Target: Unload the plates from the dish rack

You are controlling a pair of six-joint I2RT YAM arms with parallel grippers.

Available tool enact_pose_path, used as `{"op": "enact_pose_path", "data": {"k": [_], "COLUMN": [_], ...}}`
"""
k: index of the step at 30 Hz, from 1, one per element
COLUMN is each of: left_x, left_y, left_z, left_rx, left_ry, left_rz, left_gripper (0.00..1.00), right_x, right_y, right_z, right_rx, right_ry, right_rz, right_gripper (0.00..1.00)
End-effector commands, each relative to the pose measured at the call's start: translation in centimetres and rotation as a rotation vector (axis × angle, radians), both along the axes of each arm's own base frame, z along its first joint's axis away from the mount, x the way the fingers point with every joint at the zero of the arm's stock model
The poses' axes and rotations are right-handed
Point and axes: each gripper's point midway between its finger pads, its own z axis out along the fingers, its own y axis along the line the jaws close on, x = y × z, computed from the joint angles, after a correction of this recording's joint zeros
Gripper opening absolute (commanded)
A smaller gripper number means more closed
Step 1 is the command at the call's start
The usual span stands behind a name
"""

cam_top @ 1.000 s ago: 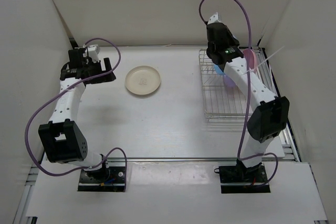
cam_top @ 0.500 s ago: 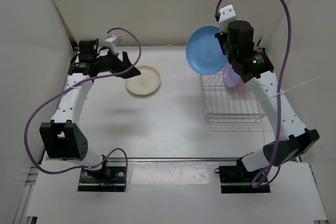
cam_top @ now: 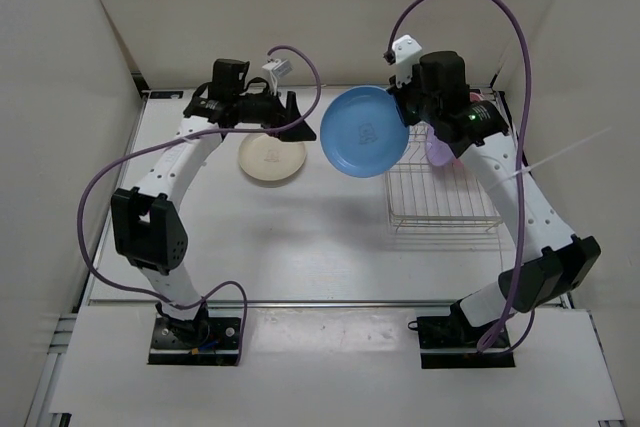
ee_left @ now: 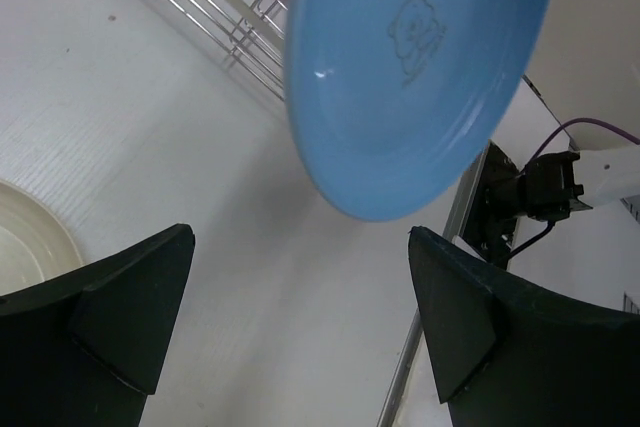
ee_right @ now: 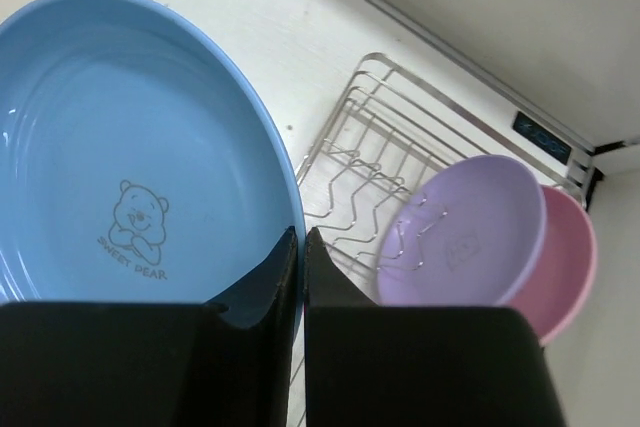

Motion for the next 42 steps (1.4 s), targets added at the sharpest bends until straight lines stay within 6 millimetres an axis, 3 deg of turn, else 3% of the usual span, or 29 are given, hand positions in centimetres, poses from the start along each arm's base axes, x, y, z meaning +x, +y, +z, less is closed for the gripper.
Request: {"op": "enact_pose_path", "data": {"k": [1,7,10,17,20,21,24,29,33,34,36,41,42], "left_x": [0.5,0.0,-0.2,-0.7,-0.7,-0.6,-0.5,-0.2,-0.3,-0.3,-0.4,-0.6,-0.6], "left_y": [-0.4,-1.9,-2.4,-2.8,-2.8,-2.8,-2.9,-2.9,-3.3,-3.3,-3.7,-4.4,-4.5], "left_z": [1.9,2.8,2.2,1.2,1.0,0.6,1.0,0.7,0.2,0.2,-0.2,-0.8,-0.8], "left_rx": [-0.015,-0.034,-0.029,-0.027,-0.028,-0.028,-0.033,-0.03,-0.027,-0.027,-0.024,-0.011,-0.011], "left_ry": [-0.048,-0.055,-0.032,-0.01,-0.011,0.008,0.008,0.015,0.025,0.025,0.034,0.04,0.04], "left_rz": [0.009,-0.034,-0.056,-0.073,-0.073,-0.069,-0.066,-0.055,-0.064,-0.064,-0.073,-0.078,-0.078], "left_gripper": [0.99,0.91,0.9,0.76,0.5,0.31,0.11,0.12,0.19,0.31,0.35,0.35,0.31], "right_x": [-1.6,-1.8,-1.7,-1.2,-1.2,-1.2,-1.2,-1.2,-1.2,-1.2,-1.2,-1.2,-1.2], "right_y": [1.4,2.5,2.9,3.5,3.5,3.5,3.5,3.5,3.5,3.5,3.5,3.5,3.5], "right_z": [1.9,0.4,-0.1,0.8,0.8,0.8,0.8,0.8,0.8,0.8,0.8,1.2,1.2], "right_rx": [0.073,0.092,0.1,0.117,0.117,0.117,0.117,0.124,0.124,0.124,0.124,0.127,0.127], "right_ry": [-0.036,0.008,0.027,0.024,0.024,0.024,0.024,0.028,0.028,0.028,0.028,0.019,0.019], "right_rz": [0.096,0.146,0.153,0.162,0.162,0.162,0.162,0.158,0.158,0.158,0.158,0.159,0.159], "right_gripper": [0.0,0.0,0.0,0.0,0.0,0.0,0.0,0.0,0.0,0.0,0.0,0.0,0.0]}}
